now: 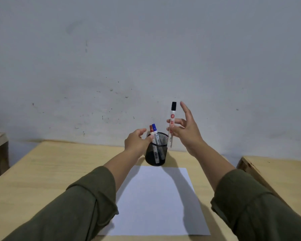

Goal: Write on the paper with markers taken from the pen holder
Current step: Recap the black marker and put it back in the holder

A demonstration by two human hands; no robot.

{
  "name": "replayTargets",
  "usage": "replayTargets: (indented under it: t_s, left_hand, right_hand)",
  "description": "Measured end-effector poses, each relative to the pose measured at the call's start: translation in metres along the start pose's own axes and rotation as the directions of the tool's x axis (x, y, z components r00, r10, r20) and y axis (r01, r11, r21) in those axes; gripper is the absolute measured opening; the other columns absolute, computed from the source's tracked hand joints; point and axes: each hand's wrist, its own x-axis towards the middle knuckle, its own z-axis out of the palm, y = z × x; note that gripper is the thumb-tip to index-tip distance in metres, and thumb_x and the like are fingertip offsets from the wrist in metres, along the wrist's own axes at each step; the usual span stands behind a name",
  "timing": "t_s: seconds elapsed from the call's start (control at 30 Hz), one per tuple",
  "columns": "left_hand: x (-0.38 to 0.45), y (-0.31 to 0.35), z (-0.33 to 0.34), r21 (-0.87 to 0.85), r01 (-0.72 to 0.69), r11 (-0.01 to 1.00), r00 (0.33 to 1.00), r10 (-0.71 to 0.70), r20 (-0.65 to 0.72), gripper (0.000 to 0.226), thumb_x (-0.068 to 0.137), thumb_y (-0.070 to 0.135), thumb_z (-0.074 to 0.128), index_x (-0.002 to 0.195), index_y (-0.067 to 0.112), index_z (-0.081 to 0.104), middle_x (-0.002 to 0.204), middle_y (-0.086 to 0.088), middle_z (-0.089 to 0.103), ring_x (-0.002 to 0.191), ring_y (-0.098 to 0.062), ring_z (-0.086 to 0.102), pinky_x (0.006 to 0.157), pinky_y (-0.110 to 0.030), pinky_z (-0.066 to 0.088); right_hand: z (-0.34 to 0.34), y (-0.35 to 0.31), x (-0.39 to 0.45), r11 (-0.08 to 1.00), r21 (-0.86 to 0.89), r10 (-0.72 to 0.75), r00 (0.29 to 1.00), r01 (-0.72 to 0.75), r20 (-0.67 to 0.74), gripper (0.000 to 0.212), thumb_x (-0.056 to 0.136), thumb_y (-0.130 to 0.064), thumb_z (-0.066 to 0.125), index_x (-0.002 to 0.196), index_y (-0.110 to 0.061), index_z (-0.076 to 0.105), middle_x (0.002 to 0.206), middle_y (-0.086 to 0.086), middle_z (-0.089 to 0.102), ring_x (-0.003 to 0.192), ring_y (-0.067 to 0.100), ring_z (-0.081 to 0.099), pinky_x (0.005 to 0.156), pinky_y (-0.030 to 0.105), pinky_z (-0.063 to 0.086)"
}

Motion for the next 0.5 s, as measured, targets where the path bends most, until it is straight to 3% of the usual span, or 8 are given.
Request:
replayTargets:
  t_s: [0.13,0.33,0.5]
  left_hand:
    - [0.02,-0.012,0.008,0.021,0.016,1.0,0.999,-0.017,0.033,0.054,0.083,0.036,0.065,0.133,0.025,0.051,0.139,-0.003,0.052,0.125,-0.02,0.049,0.101,-0.035,0.042]
    - [0.032,-0.03,0.014,-0.062,0.025,0.998,0.994,-0.018,0.106,0.042,0.082,0.034,0.067,0.123,0.035,0.059,0.132,-0.005,0.057,0.123,-0.018,0.049,0.101,-0.039,0.044]
    - [0.036,-0.037,0.019,-0.118,0.017,0.993,0.991,-0.002,0.131,0.044,0.078,0.032,0.07,0.122,0.032,0.061,0.126,-0.004,0.064,0.12,-0.017,0.056,0.106,-0.04,0.042]
  right_hand:
    - [0.007,0.01,0.032,0.988,-0.144,-0.058,0.998,0.059,0.014,0.087,0.087,0.004,0.055,0.142,-0.051,0.018,0.095,0.002,0.056,0.086,0.015,0.061,0.073,0.033,0.058]
    - [0.01,0.041,0.052,0.937,-0.323,-0.109,0.989,0.135,0.098,0.082,0.084,0.006,0.057,0.14,-0.046,0.027,0.129,-0.007,0.044,0.097,0.016,0.057,0.071,0.032,0.057]
    - [0.007,0.058,0.055,0.87,-0.472,-0.075,0.985,0.141,0.155,0.077,0.082,0.0,0.061,0.137,-0.043,0.031,0.09,0.011,0.065,0.085,0.022,0.064,0.065,0.024,0.05]
